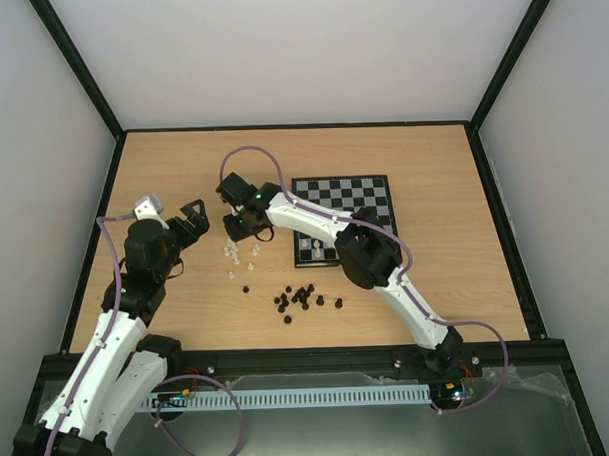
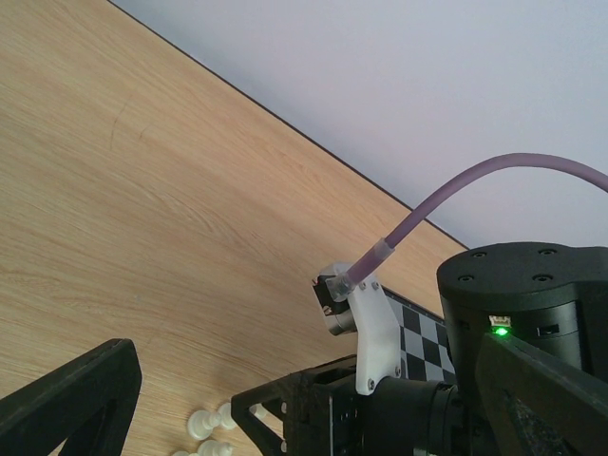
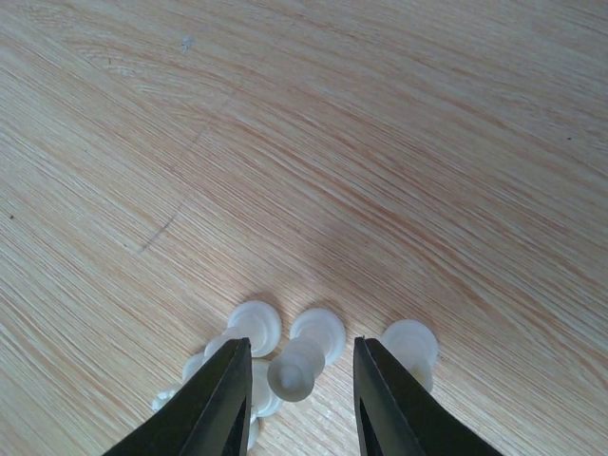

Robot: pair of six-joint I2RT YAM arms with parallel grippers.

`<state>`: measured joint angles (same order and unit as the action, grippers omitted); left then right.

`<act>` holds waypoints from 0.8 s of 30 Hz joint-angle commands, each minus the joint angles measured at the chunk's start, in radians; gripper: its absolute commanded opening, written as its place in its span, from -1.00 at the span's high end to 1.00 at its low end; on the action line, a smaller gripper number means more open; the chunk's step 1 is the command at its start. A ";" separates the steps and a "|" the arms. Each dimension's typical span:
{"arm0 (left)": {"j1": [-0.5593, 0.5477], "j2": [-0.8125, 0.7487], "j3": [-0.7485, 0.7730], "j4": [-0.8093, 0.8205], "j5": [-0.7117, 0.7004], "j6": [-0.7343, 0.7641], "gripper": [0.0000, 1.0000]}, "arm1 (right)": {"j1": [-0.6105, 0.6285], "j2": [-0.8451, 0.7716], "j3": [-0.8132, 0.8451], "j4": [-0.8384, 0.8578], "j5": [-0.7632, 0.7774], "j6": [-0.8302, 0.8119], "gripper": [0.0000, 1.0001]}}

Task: Set up the chess pieces on the board
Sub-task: Pick up the chess piece at the center of the board.

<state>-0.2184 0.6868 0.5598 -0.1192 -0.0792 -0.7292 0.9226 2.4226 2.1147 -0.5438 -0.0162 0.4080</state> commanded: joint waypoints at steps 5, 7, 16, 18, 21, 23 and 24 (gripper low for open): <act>0.001 -0.004 0.002 0.004 0.009 0.001 -0.99 | 0.007 0.034 0.052 -0.057 -0.004 -0.004 0.52; 0.001 -0.005 0.004 0.006 0.010 0.002 -0.99 | 0.008 0.038 0.056 -0.059 -0.004 -0.004 0.53; 0.001 -0.003 0.002 0.007 0.012 0.002 -0.99 | 0.007 0.047 0.065 -0.062 -0.003 -0.006 0.68; 0.001 -0.003 0.003 0.007 0.012 0.002 -0.99 | 0.008 0.047 0.065 -0.062 -0.004 -0.006 0.76; 0.001 -0.005 0.005 0.005 0.010 0.001 -0.99 | 0.008 0.045 0.064 -0.058 -0.002 -0.004 0.80; 0.001 -0.006 0.005 0.004 0.009 0.001 -0.99 | 0.008 0.040 0.064 -0.056 -0.002 -0.003 0.81; 0.001 -0.007 0.005 0.003 0.009 0.002 -0.99 | 0.008 0.036 0.064 -0.054 -0.001 -0.003 0.81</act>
<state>-0.2184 0.6868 0.5598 -0.1192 -0.0784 -0.7292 0.9241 2.4458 2.1513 -0.5564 -0.0181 0.4072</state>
